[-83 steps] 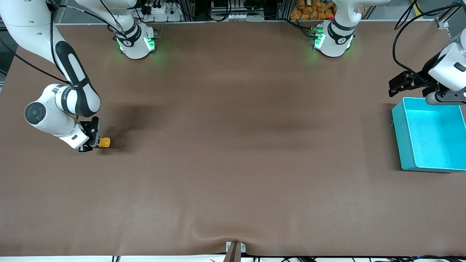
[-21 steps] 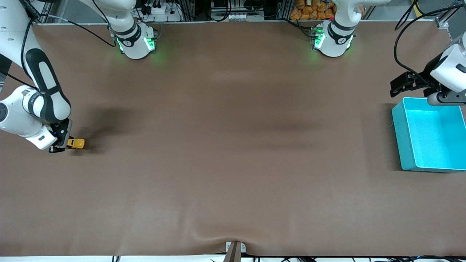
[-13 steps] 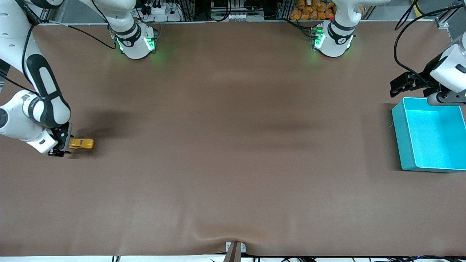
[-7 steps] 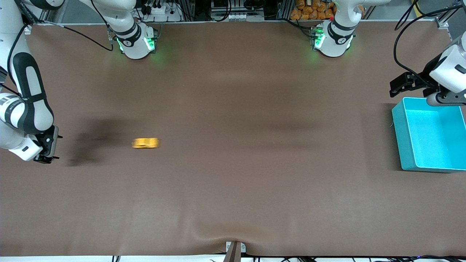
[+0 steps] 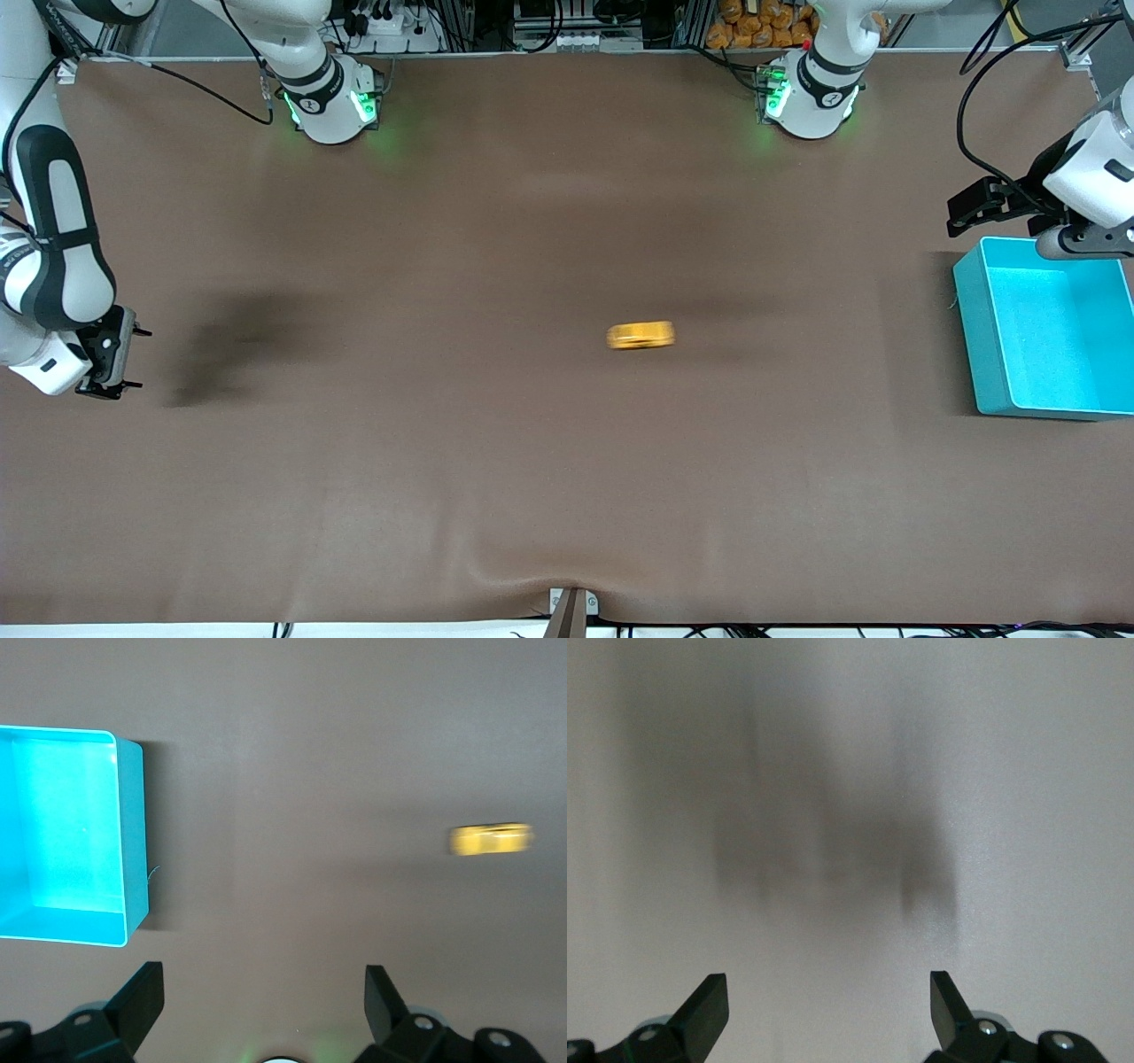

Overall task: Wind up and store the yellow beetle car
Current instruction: 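Raise the right gripper away while the left gripper reaches the car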

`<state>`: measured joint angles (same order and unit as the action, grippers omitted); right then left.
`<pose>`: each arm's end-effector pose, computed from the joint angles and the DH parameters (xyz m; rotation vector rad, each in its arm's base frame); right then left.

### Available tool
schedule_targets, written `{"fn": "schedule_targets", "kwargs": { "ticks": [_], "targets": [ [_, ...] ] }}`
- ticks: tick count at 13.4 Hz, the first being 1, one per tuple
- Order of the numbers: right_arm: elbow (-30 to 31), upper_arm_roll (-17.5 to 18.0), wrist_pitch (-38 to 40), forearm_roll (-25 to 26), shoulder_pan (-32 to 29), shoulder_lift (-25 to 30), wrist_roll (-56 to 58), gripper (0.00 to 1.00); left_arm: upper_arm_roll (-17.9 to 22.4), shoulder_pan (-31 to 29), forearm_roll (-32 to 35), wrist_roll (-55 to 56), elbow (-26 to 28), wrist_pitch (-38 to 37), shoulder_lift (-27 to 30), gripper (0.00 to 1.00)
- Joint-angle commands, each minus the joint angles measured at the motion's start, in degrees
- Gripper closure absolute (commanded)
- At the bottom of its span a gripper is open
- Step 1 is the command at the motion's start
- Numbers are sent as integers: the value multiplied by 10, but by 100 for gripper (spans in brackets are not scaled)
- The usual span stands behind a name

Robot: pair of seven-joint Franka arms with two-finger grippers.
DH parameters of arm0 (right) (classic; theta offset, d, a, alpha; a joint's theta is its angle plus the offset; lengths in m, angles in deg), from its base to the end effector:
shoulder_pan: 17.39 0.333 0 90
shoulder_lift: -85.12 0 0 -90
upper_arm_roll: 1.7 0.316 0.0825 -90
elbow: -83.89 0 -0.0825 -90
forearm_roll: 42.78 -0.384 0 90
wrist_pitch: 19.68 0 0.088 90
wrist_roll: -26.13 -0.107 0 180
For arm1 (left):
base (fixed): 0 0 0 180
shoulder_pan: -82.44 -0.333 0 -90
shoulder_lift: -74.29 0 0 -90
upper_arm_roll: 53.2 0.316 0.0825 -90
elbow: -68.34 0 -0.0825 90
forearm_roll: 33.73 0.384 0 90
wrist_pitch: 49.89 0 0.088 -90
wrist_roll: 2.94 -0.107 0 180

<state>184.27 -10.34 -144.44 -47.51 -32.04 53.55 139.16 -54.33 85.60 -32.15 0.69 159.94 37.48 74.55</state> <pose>0.6021 -0.2473 0.2499 -2.1878 -2.1055 0.0879 0.5460 -0.0379 0.6101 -3.1074 0.0174 0.1045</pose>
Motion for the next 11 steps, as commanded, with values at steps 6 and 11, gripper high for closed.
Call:
{"fn": "schedule_targets", "kwargs": {
  "ticks": [6, 11],
  "targets": [
    [-66, 7, 85, -57, -25, -3, 3, 0, 2, -1, -3, 4, 24, -5, 7, 0],
    [-160, 10, 194, -92, -28, 40, -143, 0, 3, -22, 0, 8, 66, 20, -4, 0]
  ]
}}
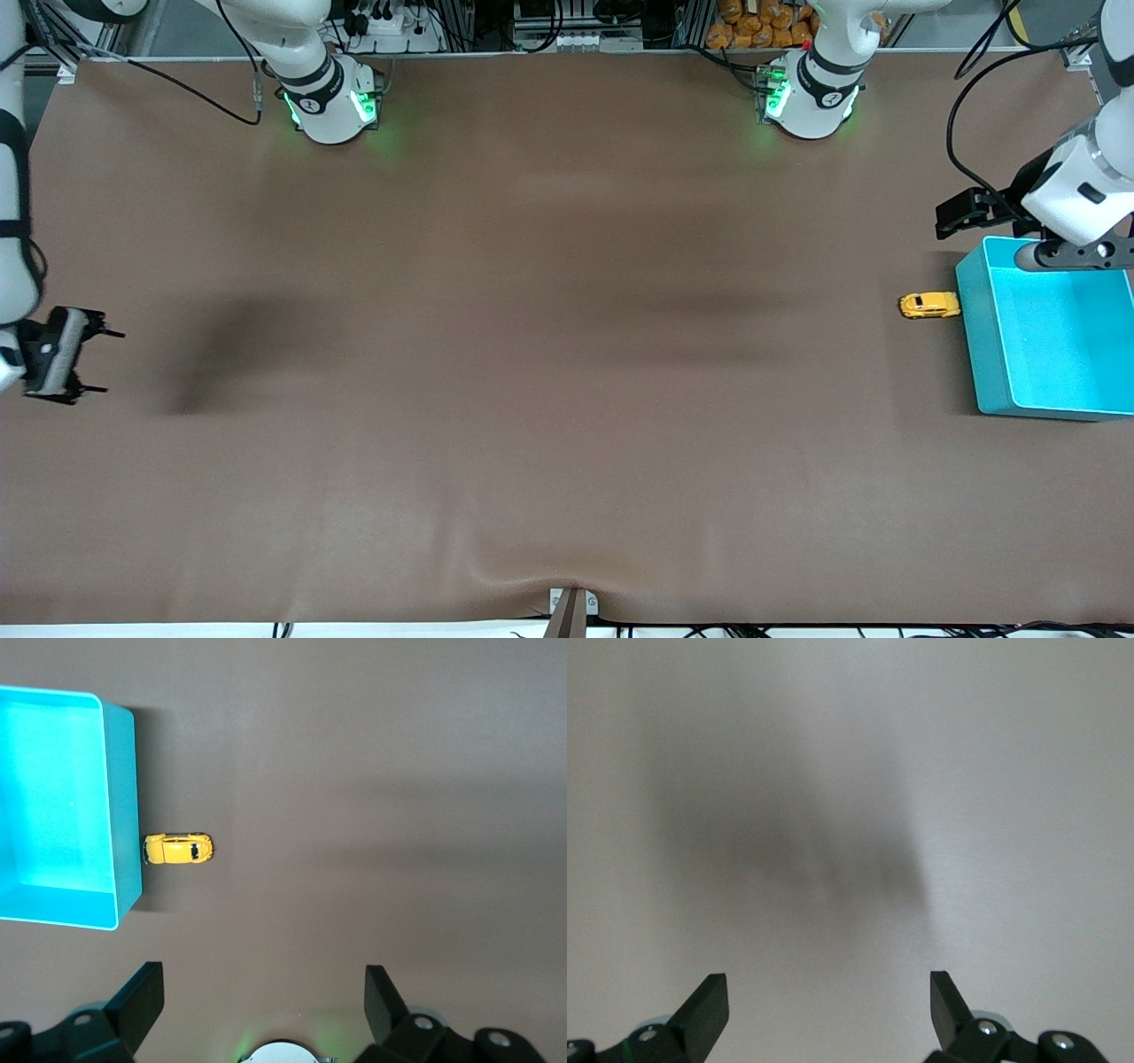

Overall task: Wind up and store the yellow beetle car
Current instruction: 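Raise the right gripper away while the left gripper reaches the car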

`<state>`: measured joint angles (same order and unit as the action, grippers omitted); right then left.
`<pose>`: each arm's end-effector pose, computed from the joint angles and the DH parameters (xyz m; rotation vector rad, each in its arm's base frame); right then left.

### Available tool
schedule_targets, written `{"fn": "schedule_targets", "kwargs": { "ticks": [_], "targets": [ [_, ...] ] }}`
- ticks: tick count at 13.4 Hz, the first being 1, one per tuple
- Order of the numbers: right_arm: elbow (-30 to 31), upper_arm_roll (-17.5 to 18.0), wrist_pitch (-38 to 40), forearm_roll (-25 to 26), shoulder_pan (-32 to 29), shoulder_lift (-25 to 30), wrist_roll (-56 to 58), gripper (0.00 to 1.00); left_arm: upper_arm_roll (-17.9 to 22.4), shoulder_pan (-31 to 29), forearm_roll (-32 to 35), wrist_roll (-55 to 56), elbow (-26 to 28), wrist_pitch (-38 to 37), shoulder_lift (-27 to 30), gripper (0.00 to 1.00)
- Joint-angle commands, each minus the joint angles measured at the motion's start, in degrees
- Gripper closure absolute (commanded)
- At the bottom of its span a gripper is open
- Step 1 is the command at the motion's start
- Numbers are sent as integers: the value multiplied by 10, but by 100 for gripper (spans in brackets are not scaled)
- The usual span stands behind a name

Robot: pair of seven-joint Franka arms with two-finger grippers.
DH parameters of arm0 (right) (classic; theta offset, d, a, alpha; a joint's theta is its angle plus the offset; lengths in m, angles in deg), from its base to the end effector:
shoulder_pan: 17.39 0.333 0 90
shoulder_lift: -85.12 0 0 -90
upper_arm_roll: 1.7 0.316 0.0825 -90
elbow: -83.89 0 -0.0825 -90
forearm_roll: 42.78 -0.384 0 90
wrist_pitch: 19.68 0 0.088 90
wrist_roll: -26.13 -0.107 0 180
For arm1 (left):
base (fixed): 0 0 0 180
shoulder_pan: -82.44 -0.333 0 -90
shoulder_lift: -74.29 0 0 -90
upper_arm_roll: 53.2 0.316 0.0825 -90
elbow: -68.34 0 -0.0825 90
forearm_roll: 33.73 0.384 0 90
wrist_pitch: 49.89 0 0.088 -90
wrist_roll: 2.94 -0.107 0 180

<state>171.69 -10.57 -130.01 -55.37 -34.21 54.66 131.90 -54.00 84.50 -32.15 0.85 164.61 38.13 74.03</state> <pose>0.6270 -0.2681 0.3401 -2.3446 -1.8263 -0.0849 0.5455 -0.0242 0.5681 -3.0971 -0.0234 0.2276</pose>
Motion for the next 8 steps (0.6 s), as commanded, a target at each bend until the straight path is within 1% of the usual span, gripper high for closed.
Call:
{"fn": "schedule_targets", "kwargs": {
  "ticks": [1, 3, 4, 6, 8],
  "targets": [
    [-51, 14, 64, -17, -3, 42, -120, 0, -1, -17, 1, 23, 31, 23, 0, 0],
    [-82, 18, 76, -18, 26, 79, -224, 0, -1, -24, 3, 95, 72, 63, 1, 0],
    [-92, 18, 85, -18, 44, 96, -280, 0, -1, -25, 4, 154, 98, 83, 1, 0],
    [-104, 18, 96, -18, 73, 115, -391, 0, -1, -25, 5, 282, 156, 149, 1, 0],
    [-110, 17, 110, -16, 111, 140, -493, 0, -1, -27, 12, 399, 201, 205, -1, 0]
  ]
}}
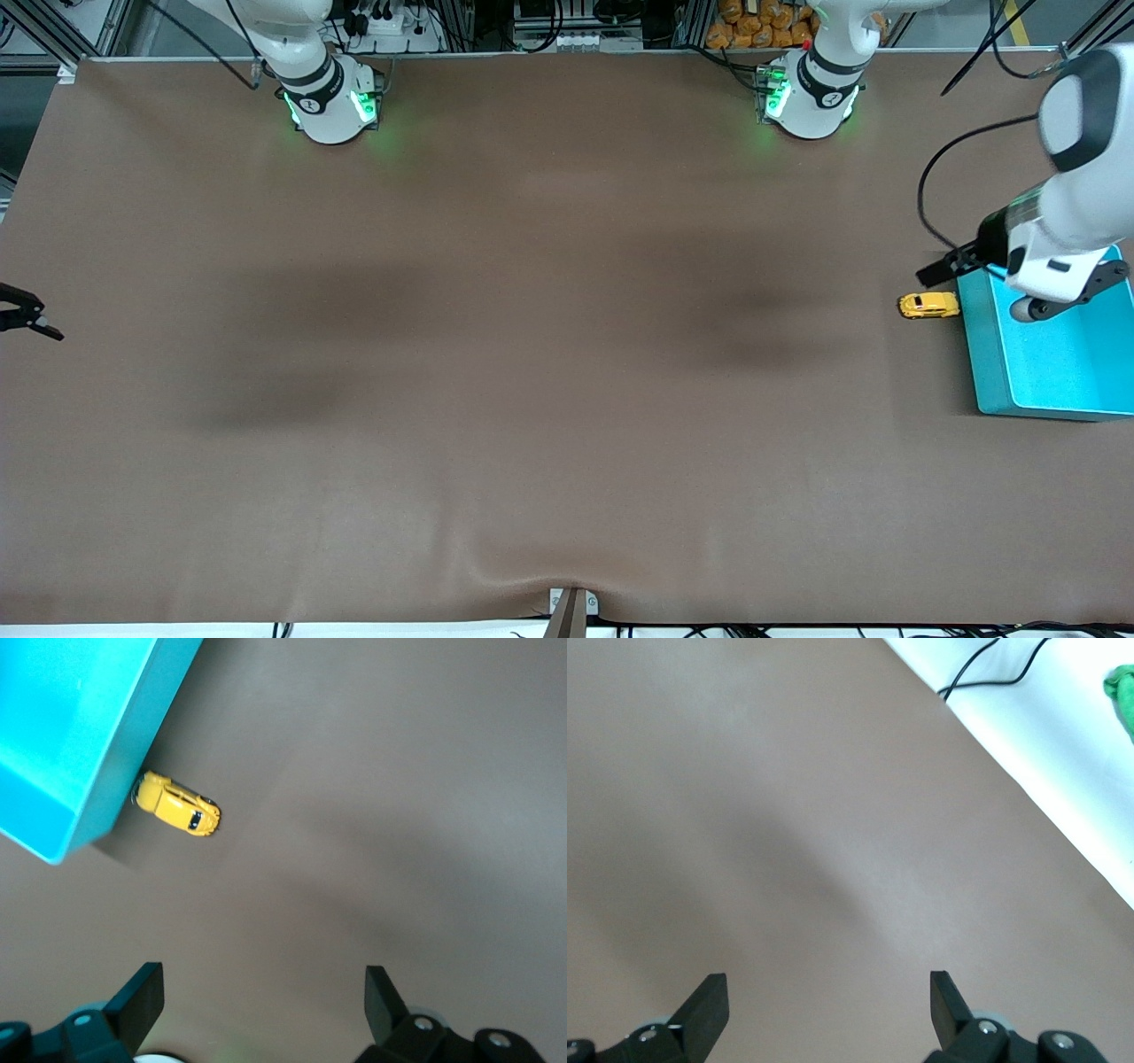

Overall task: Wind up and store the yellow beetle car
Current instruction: 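Raise the right gripper away while the left gripper reaches the car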

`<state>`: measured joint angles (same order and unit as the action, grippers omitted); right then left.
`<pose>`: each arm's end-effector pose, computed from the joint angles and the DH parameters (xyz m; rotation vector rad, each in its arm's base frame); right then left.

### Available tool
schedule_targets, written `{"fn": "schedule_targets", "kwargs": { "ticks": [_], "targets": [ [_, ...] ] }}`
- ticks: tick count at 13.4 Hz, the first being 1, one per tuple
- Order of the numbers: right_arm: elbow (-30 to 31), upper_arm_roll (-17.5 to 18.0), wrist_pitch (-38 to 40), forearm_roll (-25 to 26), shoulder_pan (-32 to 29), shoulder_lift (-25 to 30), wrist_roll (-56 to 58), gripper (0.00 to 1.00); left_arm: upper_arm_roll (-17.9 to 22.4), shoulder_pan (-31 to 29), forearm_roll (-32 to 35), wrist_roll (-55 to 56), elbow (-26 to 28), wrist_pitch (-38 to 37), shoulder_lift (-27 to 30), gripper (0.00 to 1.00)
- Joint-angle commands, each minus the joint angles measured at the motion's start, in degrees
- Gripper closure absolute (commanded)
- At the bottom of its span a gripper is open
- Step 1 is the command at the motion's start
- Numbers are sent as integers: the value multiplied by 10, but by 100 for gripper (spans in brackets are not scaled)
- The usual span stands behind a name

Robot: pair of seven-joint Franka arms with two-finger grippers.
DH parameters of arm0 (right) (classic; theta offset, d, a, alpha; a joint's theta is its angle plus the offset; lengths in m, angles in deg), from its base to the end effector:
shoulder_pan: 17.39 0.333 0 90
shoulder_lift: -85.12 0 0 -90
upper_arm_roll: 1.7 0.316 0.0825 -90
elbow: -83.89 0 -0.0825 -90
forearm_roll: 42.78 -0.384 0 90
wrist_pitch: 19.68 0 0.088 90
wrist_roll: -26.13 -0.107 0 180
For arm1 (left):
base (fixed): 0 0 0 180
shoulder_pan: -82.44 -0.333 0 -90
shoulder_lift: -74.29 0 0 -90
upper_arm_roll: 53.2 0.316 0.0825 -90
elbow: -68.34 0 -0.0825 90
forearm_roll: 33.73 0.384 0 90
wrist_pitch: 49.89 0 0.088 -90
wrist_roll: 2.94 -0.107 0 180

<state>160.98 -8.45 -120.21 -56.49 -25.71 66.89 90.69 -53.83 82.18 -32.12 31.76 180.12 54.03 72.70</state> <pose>0.6500 -0.1405 0.5583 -2.7691 -1.2341 -0.3037 0.5457 -0.0012 0.4500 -2.9261 -0.8894 0.2289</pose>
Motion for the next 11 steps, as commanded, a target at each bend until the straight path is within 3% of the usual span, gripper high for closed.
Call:
{"fn": "schedule_targets", "kwargs": {
  "ticks": [1, 3, 7, 9, 11],
  "targets": [
    [-3, -7, 13, 1, 47, 40, -140, 0, -2, -14, 13, 139, 58, 58, 5, 0],
    [3, -7, 27, 10, 74, 68, -257, 0, -2, -34, 14, 232, 69, 68, -13, 0],
    [5, -5, 169, 15, 91, 114, -443, 0, -2, -78, 13, 337, 135, 187, -50, 0],
    [17, -5, 227, 15, 94, 133, -492, 0, -2, -89, 13, 371, 162, 238, -60, 0],
    [49, -6, 236, 22, 101, 164, -493, 0, -2, -109, 13, 377, 173, 273, -74, 0]
  ]
}}
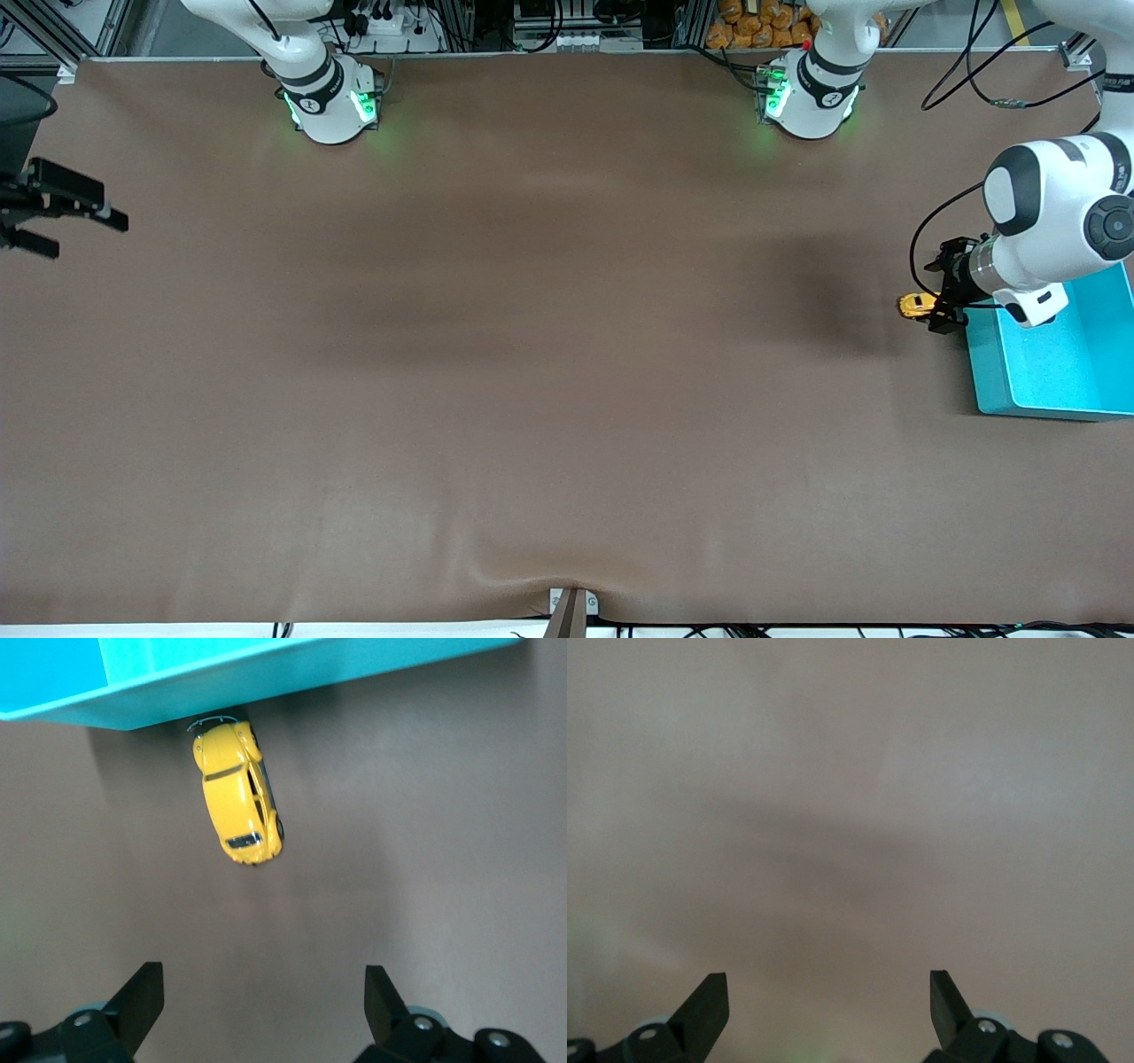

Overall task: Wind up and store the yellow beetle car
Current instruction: 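Close the left gripper on the yellow car beside the box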

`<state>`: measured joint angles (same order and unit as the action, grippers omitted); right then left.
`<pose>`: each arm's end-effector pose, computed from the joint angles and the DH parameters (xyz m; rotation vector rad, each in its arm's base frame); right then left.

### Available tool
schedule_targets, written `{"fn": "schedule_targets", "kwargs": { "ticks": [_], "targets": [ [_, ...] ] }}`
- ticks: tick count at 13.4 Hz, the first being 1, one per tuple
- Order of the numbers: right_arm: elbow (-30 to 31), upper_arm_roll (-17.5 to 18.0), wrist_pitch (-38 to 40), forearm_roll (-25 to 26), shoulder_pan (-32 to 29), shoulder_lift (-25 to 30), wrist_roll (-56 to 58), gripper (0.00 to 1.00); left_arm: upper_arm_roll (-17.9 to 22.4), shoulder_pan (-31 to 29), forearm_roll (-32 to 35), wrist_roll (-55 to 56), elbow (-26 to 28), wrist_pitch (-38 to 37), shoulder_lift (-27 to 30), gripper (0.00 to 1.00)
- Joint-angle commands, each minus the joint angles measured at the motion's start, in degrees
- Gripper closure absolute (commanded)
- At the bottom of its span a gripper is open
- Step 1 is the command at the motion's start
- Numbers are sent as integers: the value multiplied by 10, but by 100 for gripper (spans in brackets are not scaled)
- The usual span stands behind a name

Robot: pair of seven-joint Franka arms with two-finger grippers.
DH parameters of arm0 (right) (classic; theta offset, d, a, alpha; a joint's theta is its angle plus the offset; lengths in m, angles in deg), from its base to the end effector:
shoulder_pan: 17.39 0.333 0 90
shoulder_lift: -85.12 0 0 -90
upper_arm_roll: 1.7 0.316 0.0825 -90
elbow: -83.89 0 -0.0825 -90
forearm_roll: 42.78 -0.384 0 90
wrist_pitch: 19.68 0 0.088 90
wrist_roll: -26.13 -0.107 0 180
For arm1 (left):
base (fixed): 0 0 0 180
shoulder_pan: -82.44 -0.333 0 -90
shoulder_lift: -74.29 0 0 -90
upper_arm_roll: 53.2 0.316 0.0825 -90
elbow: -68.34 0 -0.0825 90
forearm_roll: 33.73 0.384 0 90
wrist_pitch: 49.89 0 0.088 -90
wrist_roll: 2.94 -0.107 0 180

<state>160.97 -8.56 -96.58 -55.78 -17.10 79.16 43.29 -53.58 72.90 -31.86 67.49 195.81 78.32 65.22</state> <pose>0.5615 -0.0322 0.6546 -2.8935 -0.3263 0.0886 0.5200 0.0848 0.2915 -2.3592 -1.9216 0.1727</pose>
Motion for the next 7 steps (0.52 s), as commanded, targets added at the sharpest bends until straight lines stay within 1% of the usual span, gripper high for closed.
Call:
{"fn": "schedule_targets", "kwargs": {
  "ticks": [1, 3, 4, 6, 7],
  "targets": [
    [67, -7, 0, 24, 27, 60, -25, 0, -5, -25, 11, 22, 21, 47, -5, 0],
    [70, -6, 1, 32, 33, 72, -59, 0, -4, -34, 11, 23, 22, 57, -20, 0],
    [70, -4, -3, 41, 38, 73, -70, 0, -4, -44, 11, 23, 24, 75, -31, 0],
    [70, 4, -18, 86, 48, 73, -79, 0, -4, -59, 17, 22, 25, 114, -55, 0],
    [72, 4, -28, 96, 49, 73, -78, 0, -4, -69, 39, 22, 25, 123, -65, 0]
  ]
}}
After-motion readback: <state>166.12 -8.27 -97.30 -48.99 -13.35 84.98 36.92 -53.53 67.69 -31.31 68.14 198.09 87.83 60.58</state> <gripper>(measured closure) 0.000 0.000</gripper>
